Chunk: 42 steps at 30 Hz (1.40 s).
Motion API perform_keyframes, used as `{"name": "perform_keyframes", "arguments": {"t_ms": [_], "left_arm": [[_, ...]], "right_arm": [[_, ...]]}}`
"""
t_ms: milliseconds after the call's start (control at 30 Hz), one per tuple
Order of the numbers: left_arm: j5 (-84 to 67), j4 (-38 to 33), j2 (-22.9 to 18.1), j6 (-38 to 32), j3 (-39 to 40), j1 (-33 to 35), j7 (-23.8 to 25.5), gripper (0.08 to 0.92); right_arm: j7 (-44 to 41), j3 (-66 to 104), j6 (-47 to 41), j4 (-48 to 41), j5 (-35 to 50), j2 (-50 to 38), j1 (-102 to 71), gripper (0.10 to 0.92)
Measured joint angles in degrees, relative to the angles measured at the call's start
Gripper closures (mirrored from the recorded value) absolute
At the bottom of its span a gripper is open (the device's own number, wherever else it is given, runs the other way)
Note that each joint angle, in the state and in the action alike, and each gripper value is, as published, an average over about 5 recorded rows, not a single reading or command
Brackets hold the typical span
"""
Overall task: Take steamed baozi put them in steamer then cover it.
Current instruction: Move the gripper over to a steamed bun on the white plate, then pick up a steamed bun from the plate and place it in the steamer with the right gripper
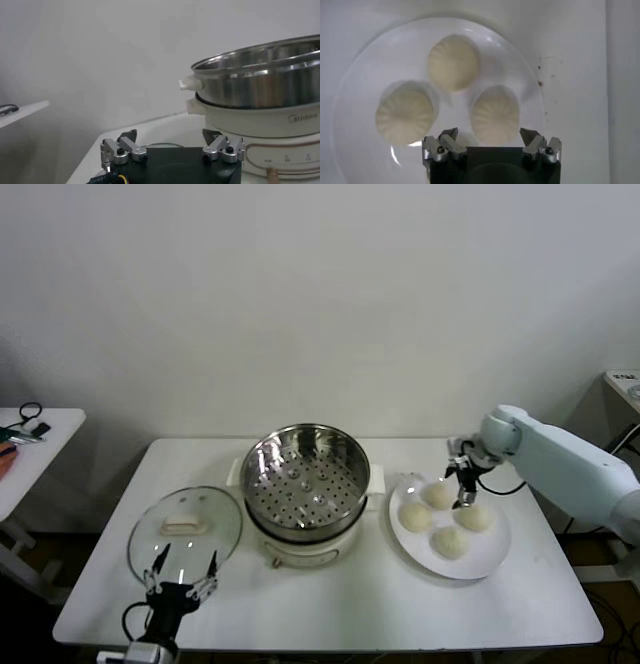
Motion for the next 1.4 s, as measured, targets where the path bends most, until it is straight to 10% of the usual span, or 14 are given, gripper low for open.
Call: {"name": "perform_keyframes", "arguments": {"t_ms": [767, 1400], "left_arm": [[0.02, 1.04, -0.15, -0.09, -0.10, -1.01, -0.06, 0.177], [0.75, 0.42, 0.49, -0.34, 0.17, -0.82, -0.02, 0.177]], "right_arm": [[-0.50, 2.43, 1.50, -8.45, -1.83, 6.15, -1.26, 0.362], [-3.81, -16.78, 16.75, 6.76, 10.36, 6.73, 25.50, 0.350]]}}
